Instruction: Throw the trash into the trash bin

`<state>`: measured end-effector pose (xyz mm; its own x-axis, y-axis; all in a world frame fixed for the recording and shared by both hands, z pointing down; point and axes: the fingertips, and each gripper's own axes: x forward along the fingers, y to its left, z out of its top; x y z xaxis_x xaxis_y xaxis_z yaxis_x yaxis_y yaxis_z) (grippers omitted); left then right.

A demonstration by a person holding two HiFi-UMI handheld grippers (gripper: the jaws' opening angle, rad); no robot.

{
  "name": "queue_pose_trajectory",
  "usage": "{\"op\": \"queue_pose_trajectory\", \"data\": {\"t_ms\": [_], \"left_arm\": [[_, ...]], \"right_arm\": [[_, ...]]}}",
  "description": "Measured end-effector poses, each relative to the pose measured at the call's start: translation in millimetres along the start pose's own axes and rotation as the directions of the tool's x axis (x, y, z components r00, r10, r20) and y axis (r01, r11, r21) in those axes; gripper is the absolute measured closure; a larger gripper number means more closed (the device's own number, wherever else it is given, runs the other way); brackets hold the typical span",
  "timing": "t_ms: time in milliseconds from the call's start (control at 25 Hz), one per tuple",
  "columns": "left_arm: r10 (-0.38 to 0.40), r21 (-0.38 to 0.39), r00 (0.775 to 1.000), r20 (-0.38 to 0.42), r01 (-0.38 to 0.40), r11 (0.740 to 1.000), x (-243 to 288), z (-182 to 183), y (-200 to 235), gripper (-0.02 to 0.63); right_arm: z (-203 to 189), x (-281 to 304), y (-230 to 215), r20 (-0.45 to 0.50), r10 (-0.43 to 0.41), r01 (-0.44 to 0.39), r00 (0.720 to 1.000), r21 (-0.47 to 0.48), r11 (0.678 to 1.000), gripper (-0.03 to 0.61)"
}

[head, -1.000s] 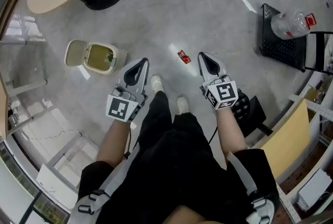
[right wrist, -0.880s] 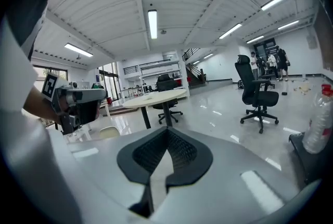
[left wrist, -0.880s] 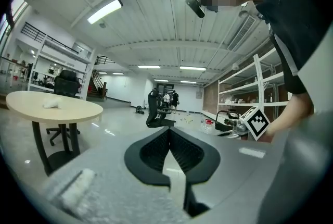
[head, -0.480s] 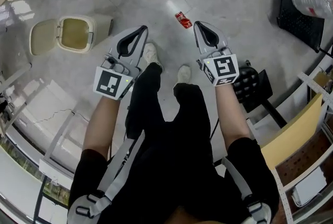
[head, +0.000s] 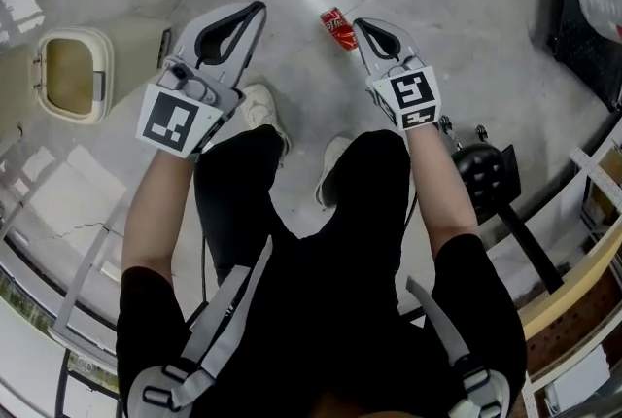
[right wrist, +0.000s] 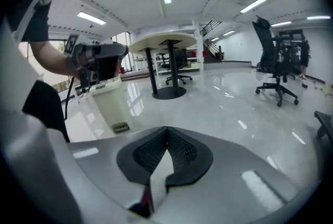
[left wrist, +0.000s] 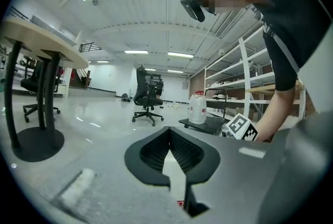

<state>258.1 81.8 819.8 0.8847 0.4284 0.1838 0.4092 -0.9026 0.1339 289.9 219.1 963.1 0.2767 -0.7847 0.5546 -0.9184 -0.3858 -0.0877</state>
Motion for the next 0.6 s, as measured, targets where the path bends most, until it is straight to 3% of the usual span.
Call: {"op": "queue_pose_trajectory", "data": {"t_ms": [160,360,480,600], "left_arm": [[-0.041,-0.012,0.999,0.006,0.041,0.999,23.5,-57.2,14.0,0.612],[-0.069,0.068,0.997,-0.015,0.07,0.995,16.5,-93.6,13.4,0.612],[-0.084,0.037,0.996,-0.014,0.084,0.996,4.6,-99.5,10.9,0.612],[-0.053,-0.033,0.998,0.024,0.054,0.998,-10.8,-101.3,14.8,0.611]], "right_arm": [[-70.3,61.6,-1.5,-0.112,0.087,-0.101,0.99,-0.129,0.987,0.572],[-128.7,108.2,-6.3,-0.256,0.145,-0.173,0.956,-0.091,0.981,0.571],[-144.1,125.6,-7.0,-0.299,0.145,-0.178,0.943,-0.088,0.98,0.566],[-181.7,145.9,-7.2,-0.418,0.136,-0.184,0.898,-0.075,0.98,0.3]]}}
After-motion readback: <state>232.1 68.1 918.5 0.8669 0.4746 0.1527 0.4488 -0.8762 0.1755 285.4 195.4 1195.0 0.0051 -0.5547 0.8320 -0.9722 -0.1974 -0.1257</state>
